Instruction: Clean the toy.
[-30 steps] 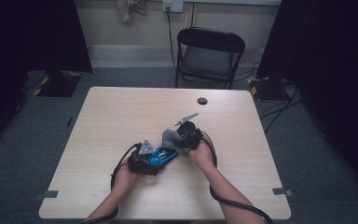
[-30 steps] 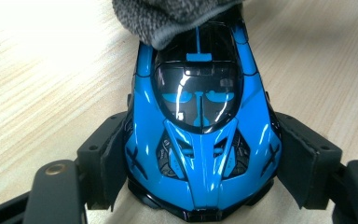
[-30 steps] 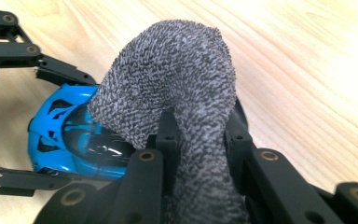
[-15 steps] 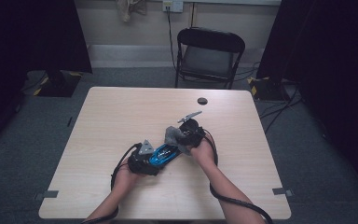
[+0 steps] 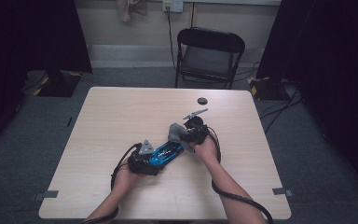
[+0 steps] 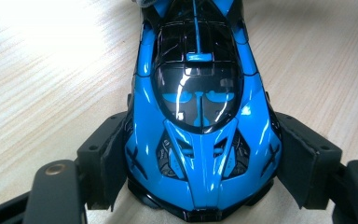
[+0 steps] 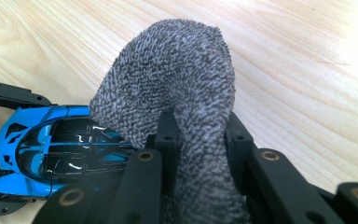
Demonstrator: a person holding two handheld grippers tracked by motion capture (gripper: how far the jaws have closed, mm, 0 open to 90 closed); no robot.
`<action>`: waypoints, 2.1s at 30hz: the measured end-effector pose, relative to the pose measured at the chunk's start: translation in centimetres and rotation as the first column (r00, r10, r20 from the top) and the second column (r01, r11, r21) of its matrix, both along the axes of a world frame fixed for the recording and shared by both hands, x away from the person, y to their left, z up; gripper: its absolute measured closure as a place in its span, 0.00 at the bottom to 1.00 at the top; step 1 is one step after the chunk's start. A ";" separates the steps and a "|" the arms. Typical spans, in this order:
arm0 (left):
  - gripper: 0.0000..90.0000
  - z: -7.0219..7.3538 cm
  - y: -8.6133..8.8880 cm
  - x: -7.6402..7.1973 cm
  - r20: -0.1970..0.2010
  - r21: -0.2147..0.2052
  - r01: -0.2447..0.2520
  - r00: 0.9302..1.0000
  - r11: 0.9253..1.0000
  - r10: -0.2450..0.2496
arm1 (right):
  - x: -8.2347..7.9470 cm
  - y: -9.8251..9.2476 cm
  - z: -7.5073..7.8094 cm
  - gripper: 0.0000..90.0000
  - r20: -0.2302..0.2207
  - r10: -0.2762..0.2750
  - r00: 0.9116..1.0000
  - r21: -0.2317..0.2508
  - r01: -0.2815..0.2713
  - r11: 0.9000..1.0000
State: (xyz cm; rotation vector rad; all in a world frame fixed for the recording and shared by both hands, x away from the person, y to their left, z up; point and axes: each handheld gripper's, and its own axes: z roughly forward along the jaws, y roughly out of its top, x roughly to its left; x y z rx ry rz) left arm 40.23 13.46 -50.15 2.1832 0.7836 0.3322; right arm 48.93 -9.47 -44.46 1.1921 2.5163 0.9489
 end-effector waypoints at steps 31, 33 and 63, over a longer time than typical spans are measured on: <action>0.29 0.0 0.0 0.0 0.000 0.005 0.003 1.000 1.000 -0.003 | -2.6 -1.3 2.7 0.81 0.073 0.032 0.997 0.085 -0.038 0.996; 0.29 0.0 0.0 0.0 0.000 0.003 0.003 1.000 1.000 -0.003 | -3.0 -0.7 2.8 0.81 0.071 0.049 0.996 0.090 -0.055 0.994; 0.29 0.1 0.1 0.0 0.011 0.014 0.001 1.000 1.000 -0.001 | -6.9 6.1 -1.4 0.81 0.035 0.259 0.965 0.105 -0.262 0.959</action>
